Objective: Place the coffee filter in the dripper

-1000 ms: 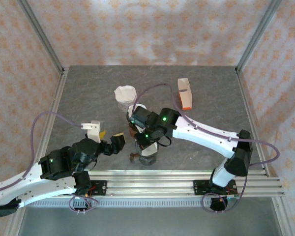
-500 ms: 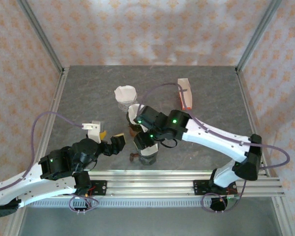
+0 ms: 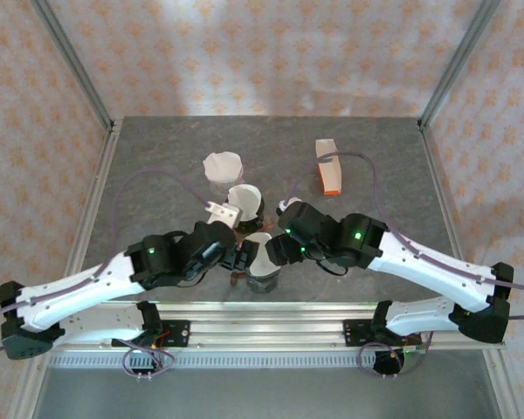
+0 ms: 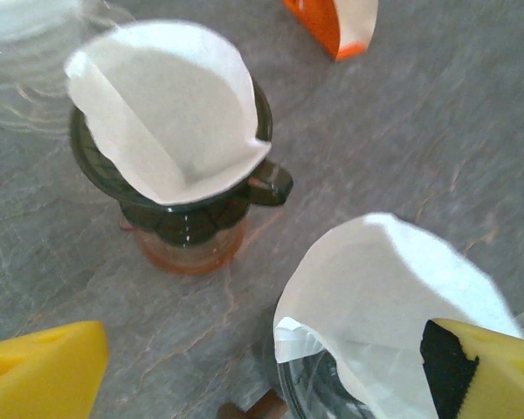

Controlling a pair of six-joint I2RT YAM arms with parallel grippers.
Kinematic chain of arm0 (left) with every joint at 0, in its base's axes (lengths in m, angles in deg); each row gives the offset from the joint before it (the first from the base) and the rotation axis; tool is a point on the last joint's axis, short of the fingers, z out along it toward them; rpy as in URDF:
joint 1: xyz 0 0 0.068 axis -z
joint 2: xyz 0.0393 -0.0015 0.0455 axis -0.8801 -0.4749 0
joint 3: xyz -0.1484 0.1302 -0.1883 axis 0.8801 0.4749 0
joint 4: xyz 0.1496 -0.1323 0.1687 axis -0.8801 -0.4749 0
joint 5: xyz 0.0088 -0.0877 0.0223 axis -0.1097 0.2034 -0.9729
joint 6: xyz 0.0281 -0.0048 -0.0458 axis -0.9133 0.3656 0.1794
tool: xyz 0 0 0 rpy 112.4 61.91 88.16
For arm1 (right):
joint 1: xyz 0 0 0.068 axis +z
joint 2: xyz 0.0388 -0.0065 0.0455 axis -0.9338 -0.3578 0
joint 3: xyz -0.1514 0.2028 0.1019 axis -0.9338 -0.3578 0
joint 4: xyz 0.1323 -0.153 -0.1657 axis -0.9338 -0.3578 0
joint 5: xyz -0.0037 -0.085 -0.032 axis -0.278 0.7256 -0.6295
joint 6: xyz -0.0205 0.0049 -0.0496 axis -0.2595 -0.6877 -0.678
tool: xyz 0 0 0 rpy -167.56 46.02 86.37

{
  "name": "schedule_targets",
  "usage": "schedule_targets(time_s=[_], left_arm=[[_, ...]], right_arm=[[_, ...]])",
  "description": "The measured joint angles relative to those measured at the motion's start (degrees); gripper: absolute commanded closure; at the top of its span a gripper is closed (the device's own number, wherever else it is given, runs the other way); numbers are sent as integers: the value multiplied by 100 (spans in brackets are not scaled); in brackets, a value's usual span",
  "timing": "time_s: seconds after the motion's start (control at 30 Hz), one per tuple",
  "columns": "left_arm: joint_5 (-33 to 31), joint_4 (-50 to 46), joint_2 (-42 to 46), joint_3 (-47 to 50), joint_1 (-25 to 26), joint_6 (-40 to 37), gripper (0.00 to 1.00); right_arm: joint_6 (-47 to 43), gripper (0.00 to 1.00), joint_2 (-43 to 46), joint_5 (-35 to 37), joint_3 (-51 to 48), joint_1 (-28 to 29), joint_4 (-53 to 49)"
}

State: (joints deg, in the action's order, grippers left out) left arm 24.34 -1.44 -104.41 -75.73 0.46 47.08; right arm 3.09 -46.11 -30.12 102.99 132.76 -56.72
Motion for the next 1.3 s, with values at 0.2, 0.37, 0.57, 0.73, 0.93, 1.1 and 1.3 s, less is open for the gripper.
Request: schedule_targets(time_s=[0.2, 0.37, 0.57, 0.73, 0.93, 1.1, 1.3], left_arm=[[61, -286, -350, -2, 0, -142, 19], [59, -400, -306, 0, 0, -133, 29], [61, -420, -219, 55, 0, -76, 31], [74, -435, -195, 92, 0, -70, 31], [87, -431, -186, 151, 0, -66, 31], [94, -431, -186, 195, -2, -31, 33], [133, -428, -181, 195, -59, -26, 34]], right_arm=[[142, 30, 181, 203, -328, 0, 72], [162, 30, 295, 267, -354, 0, 151], [166, 36, 275, 262, -387, -2, 205], [103, 42, 57, 190, -369, -2, 304], [4, 49, -221, 59, -350, -2, 411], [-68, 77, -337, -20, -302, -2, 433], [-151, 100, -444, -9, -216, 0, 426]])
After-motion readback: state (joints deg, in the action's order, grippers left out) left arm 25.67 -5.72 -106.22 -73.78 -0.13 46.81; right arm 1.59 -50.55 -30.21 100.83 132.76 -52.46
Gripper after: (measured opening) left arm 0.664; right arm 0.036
